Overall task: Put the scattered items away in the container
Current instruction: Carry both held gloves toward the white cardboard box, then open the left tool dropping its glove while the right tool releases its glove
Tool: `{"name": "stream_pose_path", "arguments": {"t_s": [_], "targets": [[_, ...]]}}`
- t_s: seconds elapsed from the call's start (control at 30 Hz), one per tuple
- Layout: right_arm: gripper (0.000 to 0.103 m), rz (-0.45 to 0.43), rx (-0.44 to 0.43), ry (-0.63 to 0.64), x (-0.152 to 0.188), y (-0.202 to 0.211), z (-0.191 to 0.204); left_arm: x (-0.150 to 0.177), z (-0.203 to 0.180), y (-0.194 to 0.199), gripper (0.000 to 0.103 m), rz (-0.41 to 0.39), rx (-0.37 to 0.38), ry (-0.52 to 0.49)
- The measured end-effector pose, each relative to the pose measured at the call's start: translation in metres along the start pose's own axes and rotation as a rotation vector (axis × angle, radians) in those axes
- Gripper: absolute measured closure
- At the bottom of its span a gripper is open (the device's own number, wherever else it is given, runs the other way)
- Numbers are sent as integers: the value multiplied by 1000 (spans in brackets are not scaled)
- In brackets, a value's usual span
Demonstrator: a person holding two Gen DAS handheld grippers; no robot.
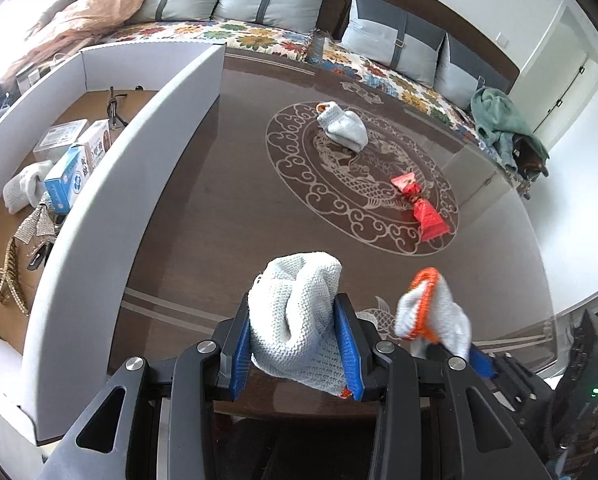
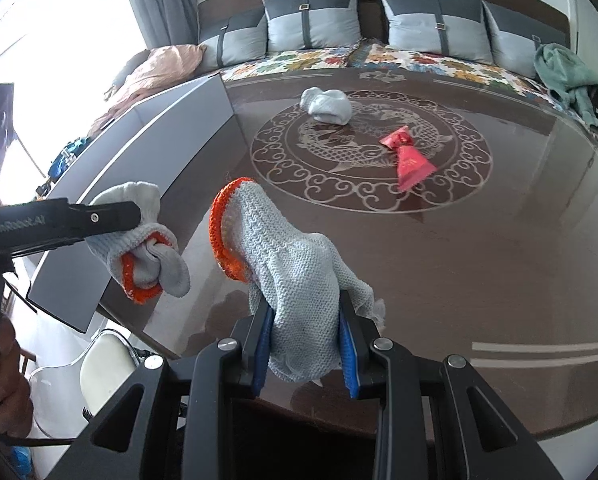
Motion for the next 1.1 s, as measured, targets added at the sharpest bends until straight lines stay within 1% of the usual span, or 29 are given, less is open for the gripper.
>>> {"name": "stream_pose_path", "arguments": {"t_s": [0.07,0.2,0.3,0.33,0.43,0.53,0.57,0.63,0.7,0.73,0.83,0.87,0.9,0.93,0.97,1.0,1.03,1.07,1.1], "targets": [[74,-6,-11,12,-8,0,6,-4,7,12,65,-14,10,15],[74,-35,-67,35,-39,5,28,-21,30,47,65,-60,39,62],[74,-84,-130,71,-81,14,55,-47,60,81,65,-131,20,114],[74,-106,-149,89,-97,18,66,-56,70,89,65,-155,3,130],[73,-165,-224,132,-149,27,102,-94,110,110,65,-231,-92,198],[73,-174,-320,148,-212,19,140,-132,145,107,65,-244,-137,248],[73,-157,-358,151,-232,10,152,-143,154,101,65,-236,-145,258],[73,-134,-389,142,-266,-9,171,-163,168,87,65,-214,-162,274],[73,-73,-438,132,-300,-39,190,-176,178,73,65,-189,-176,282],[73,-44,-449,123,-312,-53,196,-182,181,65,65,-173,-180,284],[73,22,-428,114,-336,-92,214,-197,189,40,65,-122,-211,274],[70,36,-421,104,-341,-103,216,-201,189,34,65,-107,-220,266],[70,68,-439,83,-345,-118,218,-203,189,26,65,-90,-223,252],[69,103,-454,63,-348,-129,217,-207,187,16,65,-57,-223,228],[62,141,-430,48,-349,-140,216,-210,186,6,63,-16,-222,199],[52,158,-398,43,-349,-147,215,-214,184,-5,61,24,-222,171],[47,160,-370,42,-348,-150,214,-214,184,-13,60,52,-219,163],[40,163,-343,42,-348,-154,213,-214,185,-19,53,74,-216,164],[40,152,-338,39,-347,-153,210,-213,186,-25,48,97,-212,165]]}}
Point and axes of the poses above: each gripper's, at about its wrist camera, not at the fingertips, and y roughly against the way its jaws point, z to its left, x to its underside, the point moved 3 cm from there along -y, roughly the way its jaws point, and after that the axes turned 14 degrees about z, right-handed, at the moved point
